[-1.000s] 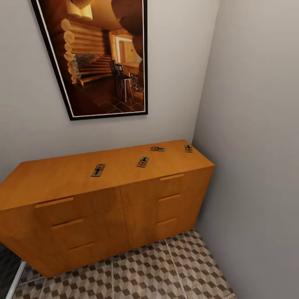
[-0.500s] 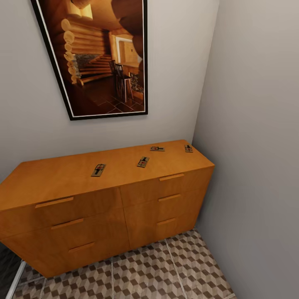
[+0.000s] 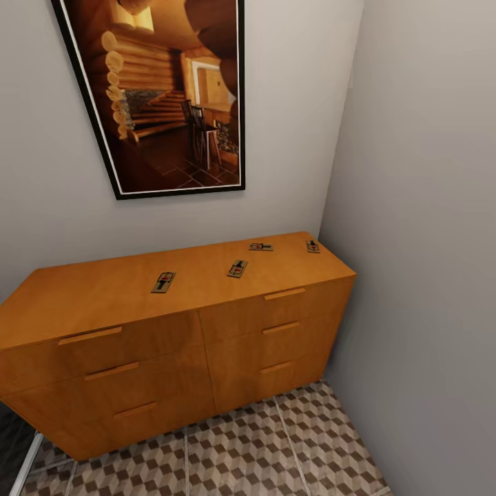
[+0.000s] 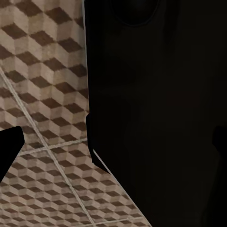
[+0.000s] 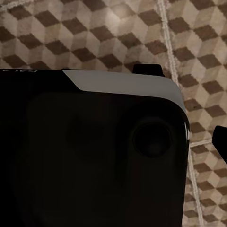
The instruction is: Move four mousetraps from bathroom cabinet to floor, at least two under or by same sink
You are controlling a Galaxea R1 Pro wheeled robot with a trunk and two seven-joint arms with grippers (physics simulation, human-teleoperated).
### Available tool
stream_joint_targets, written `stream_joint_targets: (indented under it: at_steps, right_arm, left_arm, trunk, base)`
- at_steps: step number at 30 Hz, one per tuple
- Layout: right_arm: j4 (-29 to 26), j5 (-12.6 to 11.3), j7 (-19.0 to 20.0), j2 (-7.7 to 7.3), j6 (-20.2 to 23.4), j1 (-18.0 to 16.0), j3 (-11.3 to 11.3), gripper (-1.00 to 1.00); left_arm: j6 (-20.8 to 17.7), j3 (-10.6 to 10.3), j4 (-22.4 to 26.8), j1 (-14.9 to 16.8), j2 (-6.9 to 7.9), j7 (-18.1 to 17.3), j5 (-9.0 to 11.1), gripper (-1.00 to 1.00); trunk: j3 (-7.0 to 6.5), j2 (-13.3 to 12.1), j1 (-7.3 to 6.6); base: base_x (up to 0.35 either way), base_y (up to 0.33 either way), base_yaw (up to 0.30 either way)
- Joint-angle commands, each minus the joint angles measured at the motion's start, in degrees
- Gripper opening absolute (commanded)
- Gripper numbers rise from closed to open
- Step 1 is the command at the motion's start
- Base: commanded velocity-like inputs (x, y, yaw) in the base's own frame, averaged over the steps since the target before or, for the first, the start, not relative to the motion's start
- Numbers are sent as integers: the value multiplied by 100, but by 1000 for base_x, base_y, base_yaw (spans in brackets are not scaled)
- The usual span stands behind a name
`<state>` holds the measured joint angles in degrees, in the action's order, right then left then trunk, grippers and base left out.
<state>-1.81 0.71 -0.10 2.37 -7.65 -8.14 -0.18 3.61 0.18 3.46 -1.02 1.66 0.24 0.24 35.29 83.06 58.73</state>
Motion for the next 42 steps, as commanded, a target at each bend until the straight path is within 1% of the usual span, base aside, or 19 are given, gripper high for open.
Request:
stream_joint_targets:
  at_steps: [1,12,22,31,32,34,37,39,42]
  right_arm:
    - [7,5,1,1,-15,-3,-4,100]
    - [-32,7,3,2,-30,-3,-8,100]
    - [-39,30,17,45,-28,-3,21,100]
    - [-13,57,34,21,-18,-3,55,100]
    - [-46,90,1,54,15,-36,22,100]
    - [-111,137,-46,-12,79,-102,72,100]
    - [-142,122,-13,-109,175,-201,87,100]
    - [-78,97,51,-173,109,-266,105,100]
    - [-178,79,96,-259,12,-365,107,100]
  left_arm:
    - [8,0,9,-4,-1,2,2,100]
    - [0,-1,3,-4,-8,-6,2,100]
    - [-1,-1,-2,-4,-13,-21,2,100]
    - [-21,-4,-30,-4,-67,-54,2,100]
    - [-55,-37,4,30,-34,-21,36,100]
    - [-55,-99,69,96,31,43,100,100]
    - [-21,-193,166,195,49,140,195,100]
    - [43,-127,231,129,47,73,128,100]
    - [139,-31,326,31,64,-23,32,100]
  trunk:
    - [4,2,0]
    - [4,2,0]
    - [4,2,0]
    - [4,2,0]
    - [4,2,0]
    - [4,2,0]
    - [4,2,0]
    - [4,2,0]
    - [4,2,0]
  base:
    - [0,0,0]
    - [0,0,0]
    - [0,0,0]
    - [0,0,0]
    - [0,0,0]
    - [0,0,0]
    - [0,0,0]
    - [0,0,0]
    - [0,0,0]
